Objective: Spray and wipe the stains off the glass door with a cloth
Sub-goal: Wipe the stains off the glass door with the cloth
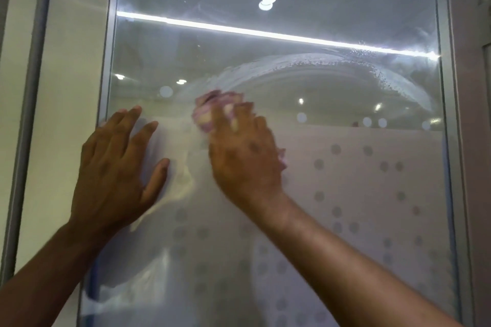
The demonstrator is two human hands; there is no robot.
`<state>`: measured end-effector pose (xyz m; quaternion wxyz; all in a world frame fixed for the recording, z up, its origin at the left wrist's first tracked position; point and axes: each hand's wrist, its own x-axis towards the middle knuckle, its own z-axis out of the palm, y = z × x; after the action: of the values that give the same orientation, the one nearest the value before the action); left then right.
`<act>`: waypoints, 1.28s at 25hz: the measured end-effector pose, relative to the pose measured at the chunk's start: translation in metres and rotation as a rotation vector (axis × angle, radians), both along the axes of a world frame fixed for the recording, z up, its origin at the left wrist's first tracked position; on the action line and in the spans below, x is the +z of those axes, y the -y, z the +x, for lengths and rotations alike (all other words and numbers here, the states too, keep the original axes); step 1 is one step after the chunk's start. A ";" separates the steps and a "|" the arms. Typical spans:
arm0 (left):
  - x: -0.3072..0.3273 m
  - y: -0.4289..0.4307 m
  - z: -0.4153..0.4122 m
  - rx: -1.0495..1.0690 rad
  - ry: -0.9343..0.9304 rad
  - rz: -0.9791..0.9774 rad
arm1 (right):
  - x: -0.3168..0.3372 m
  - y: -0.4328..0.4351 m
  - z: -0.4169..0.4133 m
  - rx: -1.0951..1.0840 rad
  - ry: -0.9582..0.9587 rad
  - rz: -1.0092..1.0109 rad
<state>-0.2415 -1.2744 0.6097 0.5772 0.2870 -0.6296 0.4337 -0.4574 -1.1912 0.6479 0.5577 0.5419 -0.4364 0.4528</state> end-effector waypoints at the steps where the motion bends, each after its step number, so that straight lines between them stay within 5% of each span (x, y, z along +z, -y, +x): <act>1: 0.000 -0.001 0.001 -0.005 0.004 0.004 | -0.014 0.000 0.007 0.010 -0.059 0.032; 6: 0.000 -0.004 0.002 -0.020 0.013 -0.004 | -0.023 -0.009 -0.038 -0.142 -0.079 -0.023; 10: 0.001 -0.001 0.003 -0.031 0.022 -0.033 | 0.013 -0.034 -0.140 -0.274 0.328 -0.113; 14: 0.003 -0.003 0.002 -0.029 0.031 -0.004 | 0.010 -0.059 -0.222 -0.171 0.721 -0.146; 18: 0.001 -0.002 0.000 -0.015 0.012 -0.024 | 0.014 -0.055 -0.228 0.044 0.913 -0.183; 26: -0.002 -0.003 -0.001 -0.032 -0.016 0.002 | 0.037 -0.029 -0.139 0.098 0.682 -0.171; 32: -0.002 0.001 0.001 -0.123 -0.014 0.009 | 0.048 0.000 -0.039 0.062 0.256 -0.102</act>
<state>-0.2406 -1.2750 0.6075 0.6061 0.2534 -0.6438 0.3925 -0.4963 -1.1910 0.6964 0.5098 0.4639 -0.4636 0.5568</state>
